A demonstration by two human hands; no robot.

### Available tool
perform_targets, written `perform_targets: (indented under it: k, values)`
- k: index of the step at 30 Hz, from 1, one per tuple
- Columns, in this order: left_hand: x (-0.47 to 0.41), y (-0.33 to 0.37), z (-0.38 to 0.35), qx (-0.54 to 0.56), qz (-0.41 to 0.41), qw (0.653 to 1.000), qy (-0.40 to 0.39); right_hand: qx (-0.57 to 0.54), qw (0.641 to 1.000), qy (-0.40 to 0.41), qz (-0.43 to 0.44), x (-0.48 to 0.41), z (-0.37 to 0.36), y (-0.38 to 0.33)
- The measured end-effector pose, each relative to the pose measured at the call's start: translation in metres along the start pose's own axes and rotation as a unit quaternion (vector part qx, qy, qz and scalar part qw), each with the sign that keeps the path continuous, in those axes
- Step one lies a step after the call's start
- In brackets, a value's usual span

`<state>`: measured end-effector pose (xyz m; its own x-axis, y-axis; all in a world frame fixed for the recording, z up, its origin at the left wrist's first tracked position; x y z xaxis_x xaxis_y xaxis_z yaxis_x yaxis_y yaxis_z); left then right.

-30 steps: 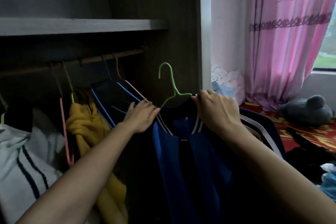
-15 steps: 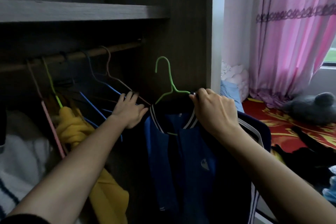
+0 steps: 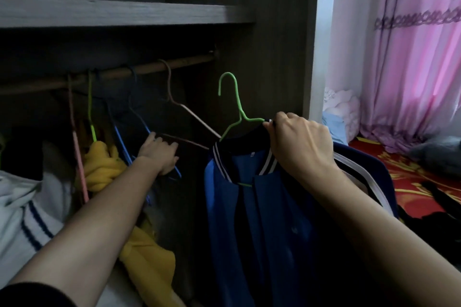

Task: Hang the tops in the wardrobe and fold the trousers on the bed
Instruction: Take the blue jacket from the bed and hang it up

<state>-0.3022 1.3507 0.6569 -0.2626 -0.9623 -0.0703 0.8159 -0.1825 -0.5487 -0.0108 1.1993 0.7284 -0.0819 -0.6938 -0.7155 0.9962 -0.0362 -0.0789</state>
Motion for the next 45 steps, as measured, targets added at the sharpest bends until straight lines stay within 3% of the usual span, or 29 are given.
perform_targets:
  k: [5, 8, 11, 14, 17, 20, 23, 27, 30, 33, 37, 39, 42, 45]
  values:
    - [0.012, 0.009, 0.037, 0.140, 0.022, 0.976, 0.162, -0.007, 1.000, 0.005, 0.010, -0.015, 0.002, -0.018]
    - [0.008, 0.011, 0.065, 0.124, 0.017, 0.967, 0.224, -0.022, 1.000, 0.004, 0.020, -0.018, 0.001, -0.026]
    - [-0.003, 0.013, 0.078, 0.102, 0.010, 0.964, 0.244, -0.031, 0.999, 0.003, 0.021, -0.019, 0.000, -0.026]
    - [-0.013, 0.015, 0.085, 0.148, 0.025, 0.953, 0.262, -0.040, 0.999, 0.003, 0.011, -0.019, -0.003, -0.020]
    - [-0.024, 0.019, 0.089, 0.131, 0.011, 0.960, 0.246, -0.046, 0.999, 0.005, -0.002, -0.021, -0.007, -0.014]
    - [-0.031, 0.008, 0.085, 0.190, -0.007, 0.951, 0.246, -0.052, 0.998, 0.012, -0.014, -0.026, -0.007, -0.012]
    - [-0.034, -0.007, 0.081, 0.324, -0.024, 0.920, 0.218, -0.058, 0.998, 0.017, -0.018, -0.037, -0.007, -0.017]
    - [-0.033, -0.035, 0.094, 0.425, 0.110, 0.849, 0.294, -0.071, 0.997, 0.011, -0.008, -0.050, -0.010, -0.030]
    - [-0.049, -0.045, 0.097, 0.533, 0.103, 0.800, 0.254, -0.072, 0.997, 0.001, -0.008, -0.058, -0.016, -0.035]
    - [-0.054, -0.044, 0.104, 0.565, 0.090, 0.778, 0.260, -0.073, 0.997, -0.009, -0.015, -0.063, -0.020, -0.033]
    - [-0.062, -0.046, 0.107, 0.602, 0.136, 0.728, 0.299, -0.076, 0.997, -0.011, -0.013, -0.065, -0.021, -0.032]
    - [-0.066, -0.051, 0.112, 0.568, 0.142, 0.748, 0.312, -0.075, 0.997, -0.008, -0.008, -0.064, -0.018, -0.033]
    - [-0.066, -0.062, 0.112, 0.459, 0.160, 0.814, 0.317, -0.079, 0.997, -0.008, 0.003, -0.059, -0.014, -0.037]
    - [-0.060, -0.076, 0.103, 0.370, 0.185, 0.851, 0.324, -0.071, 0.997, -0.007, 0.005, -0.050, -0.011, -0.036]
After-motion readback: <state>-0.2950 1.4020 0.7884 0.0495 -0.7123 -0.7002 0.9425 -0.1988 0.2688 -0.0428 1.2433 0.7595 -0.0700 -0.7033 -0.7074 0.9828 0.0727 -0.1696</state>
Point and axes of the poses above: each hand's wrist, its own x-axis away from the middle knuckle, its own z-axis out of the back of the hand, y = z × x, the point moved 6 cm from there along -x, towards the middle knuckle, and after that the axes turned 6 degrees about -z, right-handed, at the moved point
